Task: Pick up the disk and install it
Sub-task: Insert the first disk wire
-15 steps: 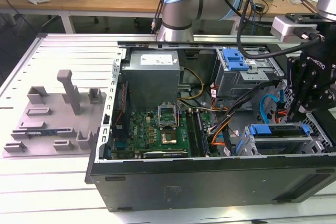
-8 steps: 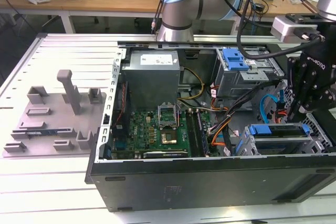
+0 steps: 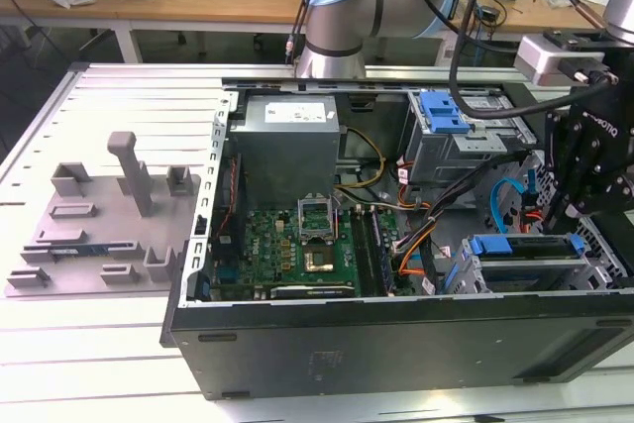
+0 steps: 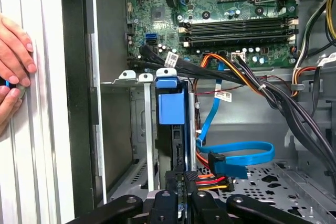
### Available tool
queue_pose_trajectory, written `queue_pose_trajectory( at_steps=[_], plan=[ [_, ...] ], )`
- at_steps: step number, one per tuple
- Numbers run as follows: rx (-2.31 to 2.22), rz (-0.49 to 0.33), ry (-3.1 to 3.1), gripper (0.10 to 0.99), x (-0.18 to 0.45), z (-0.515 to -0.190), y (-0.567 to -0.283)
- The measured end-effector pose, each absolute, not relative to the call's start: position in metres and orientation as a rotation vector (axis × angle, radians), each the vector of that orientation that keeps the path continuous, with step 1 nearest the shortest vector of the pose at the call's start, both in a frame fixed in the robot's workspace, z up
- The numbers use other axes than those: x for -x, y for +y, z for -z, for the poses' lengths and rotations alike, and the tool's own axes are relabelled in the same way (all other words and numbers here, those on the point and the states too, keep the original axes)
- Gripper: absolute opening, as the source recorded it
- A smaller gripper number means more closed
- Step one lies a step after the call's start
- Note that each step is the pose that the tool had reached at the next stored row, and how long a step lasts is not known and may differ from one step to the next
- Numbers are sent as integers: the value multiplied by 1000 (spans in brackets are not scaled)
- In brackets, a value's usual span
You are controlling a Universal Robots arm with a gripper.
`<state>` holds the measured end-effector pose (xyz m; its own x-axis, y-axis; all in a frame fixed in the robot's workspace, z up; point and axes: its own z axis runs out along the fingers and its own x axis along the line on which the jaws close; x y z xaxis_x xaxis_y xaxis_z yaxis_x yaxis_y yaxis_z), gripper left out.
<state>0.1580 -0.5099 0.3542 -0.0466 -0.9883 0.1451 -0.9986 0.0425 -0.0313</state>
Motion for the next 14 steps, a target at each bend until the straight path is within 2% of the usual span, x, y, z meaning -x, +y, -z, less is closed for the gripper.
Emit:
queue_pose_trajectory(
  at_steps=[14],
  plan=[
    [-2113,-181,-2210,169,-158,-354,-508]
  ],
)
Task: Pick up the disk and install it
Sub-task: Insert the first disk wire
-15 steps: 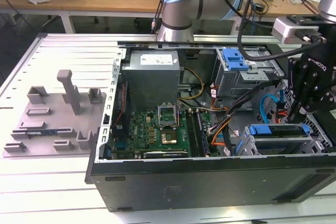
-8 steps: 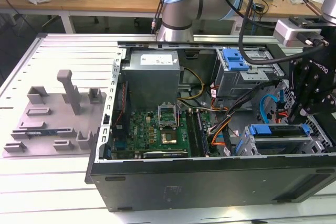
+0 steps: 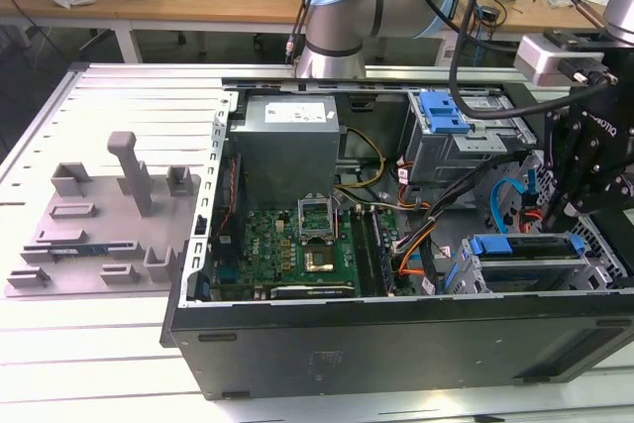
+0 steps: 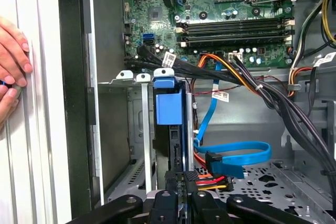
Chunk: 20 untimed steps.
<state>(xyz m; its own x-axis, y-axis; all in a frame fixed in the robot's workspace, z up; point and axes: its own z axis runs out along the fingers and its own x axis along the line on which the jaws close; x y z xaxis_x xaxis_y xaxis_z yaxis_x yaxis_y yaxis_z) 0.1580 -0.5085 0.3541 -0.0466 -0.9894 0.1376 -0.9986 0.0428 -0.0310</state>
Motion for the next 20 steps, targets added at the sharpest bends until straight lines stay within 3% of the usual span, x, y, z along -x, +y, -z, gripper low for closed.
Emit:
queue_pose_trajectory(
  at_steps=[20],
  plan=[
    [-2081,-178,-2238,169,-159,-353,-509]
  ],
)
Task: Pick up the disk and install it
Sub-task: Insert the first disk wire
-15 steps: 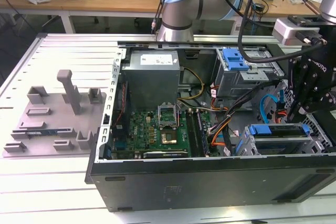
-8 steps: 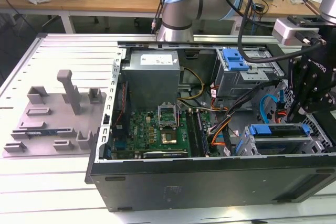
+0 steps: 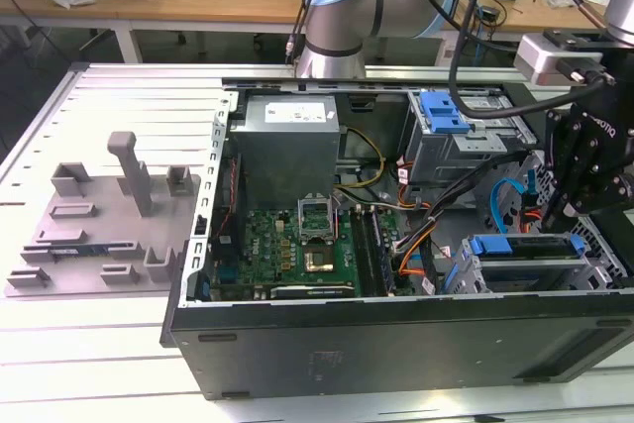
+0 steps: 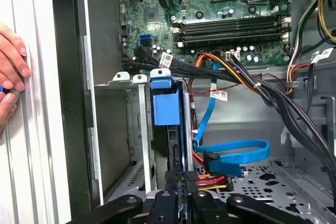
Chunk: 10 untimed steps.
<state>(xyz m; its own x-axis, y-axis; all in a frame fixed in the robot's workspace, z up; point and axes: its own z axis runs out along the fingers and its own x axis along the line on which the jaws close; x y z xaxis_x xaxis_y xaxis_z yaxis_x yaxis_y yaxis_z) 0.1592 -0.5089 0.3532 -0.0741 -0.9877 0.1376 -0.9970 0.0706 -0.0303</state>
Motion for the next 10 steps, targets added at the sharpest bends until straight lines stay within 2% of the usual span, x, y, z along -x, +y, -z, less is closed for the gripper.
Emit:
queue_pose_trajectory(
  at_steps=[10],
  plan=[
    [-2081,-178,-2238,169,-160,-352,-510]
  ],
)
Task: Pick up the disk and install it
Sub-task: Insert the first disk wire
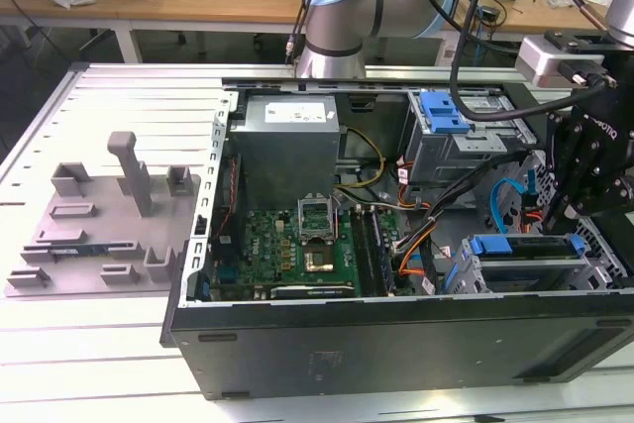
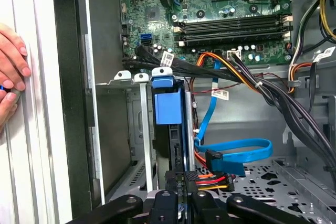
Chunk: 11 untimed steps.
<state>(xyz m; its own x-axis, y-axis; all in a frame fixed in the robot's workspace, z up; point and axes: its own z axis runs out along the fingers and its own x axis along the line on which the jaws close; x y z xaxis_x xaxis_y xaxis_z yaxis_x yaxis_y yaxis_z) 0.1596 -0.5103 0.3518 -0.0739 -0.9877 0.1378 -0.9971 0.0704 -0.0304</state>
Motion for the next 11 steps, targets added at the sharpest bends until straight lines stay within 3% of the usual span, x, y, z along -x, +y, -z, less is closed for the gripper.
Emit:
queue_pose_trajectory(
  at_steps=[11],
  plan=[
    [-2085,-178,-2235,169,-159,-351,-510]
  ],
)
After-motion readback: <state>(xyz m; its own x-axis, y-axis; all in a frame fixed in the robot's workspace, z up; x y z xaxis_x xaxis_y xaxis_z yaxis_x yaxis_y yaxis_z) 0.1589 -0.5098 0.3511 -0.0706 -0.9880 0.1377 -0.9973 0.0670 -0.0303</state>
